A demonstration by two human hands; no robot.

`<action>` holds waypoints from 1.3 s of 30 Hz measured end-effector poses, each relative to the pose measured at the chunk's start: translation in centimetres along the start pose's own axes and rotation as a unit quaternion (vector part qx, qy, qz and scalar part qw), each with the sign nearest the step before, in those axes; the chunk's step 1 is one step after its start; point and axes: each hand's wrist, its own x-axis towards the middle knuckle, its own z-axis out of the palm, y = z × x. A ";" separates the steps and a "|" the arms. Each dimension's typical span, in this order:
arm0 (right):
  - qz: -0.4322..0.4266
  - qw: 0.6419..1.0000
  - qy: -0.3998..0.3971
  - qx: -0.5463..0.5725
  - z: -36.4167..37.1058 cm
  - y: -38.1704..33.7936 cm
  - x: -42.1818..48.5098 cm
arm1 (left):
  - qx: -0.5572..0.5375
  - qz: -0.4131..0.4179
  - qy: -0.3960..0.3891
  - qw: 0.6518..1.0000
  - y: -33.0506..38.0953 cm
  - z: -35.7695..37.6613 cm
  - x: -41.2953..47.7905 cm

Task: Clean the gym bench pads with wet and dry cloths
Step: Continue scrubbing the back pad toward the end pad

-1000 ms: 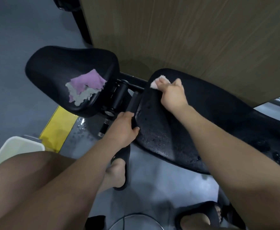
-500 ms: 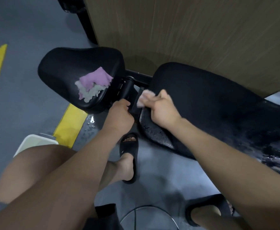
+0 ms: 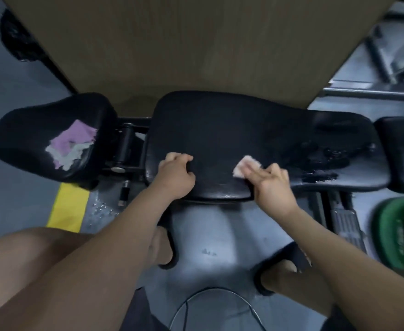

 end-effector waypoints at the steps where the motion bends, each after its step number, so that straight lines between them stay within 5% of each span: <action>1: 0.086 0.996 -0.001 -0.017 -0.3 1.0 -0.2 | 0.017 0.002 -0.023 1.000 0.7 0.8 0.0; 4: 0.196 0.980 0.005 -0.021 -0.2 -1.2 -0.4 | 0.062 -0.014 -0.061 0.996 1.7 2.6 -0.1; 8: -0.005 1.000 -0.017 -0.001 1.1 -4.5 -3.1 | 0.096 -0.024 -0.031 0.995 2.2 3.4 0.2; 10: -0.039 0.999 0.007 -0.004 0.8 -1.3 -3.7 | 0.108 -0.031 -0.024 0.993 2.9 3.7 0.4; 16: 0.274 0.961 0.030 -0.009 -1.7 7.6 -4.4 | 0.124 0.012 -0.059 0.990 7.5 5.9 0.7; 18: 0.255 0.967 -0.009 -0.017 -0.3 6.2 -4.3 | 0.130 0.035 -0.067 0.989 9.3 6.9 0.9; 22: 0.066 0.997 -0.029 -0.016 2.7 6.8 -5.8 | 0.172 0.073 -0.076 0.979 12.5 8.8 1.9; 25: 0.181 0.978 0.100 0.015 0.3 12.1 -7.6 | 0.196 0.089 -0.089 0.972 14.4 9.9 2.8; 28: 0.333 0.935 0.117 0.025 -1.5 14.9 -7.8 | 0.215 0.079 -0.103 0.968 16.0 10.7 3.5; 34: 0.143 0.986 0.055 0.067 1.8 9.8 -7.7 | 0.246 0.058 -0.089 0.963 17.1 11.8 4.1; 39: 0.314 0.941 0.096 0.079 -2.3 17.0 -9.5 | 0.257 0.051 -0.088 0.961 17.1 11.8 3.8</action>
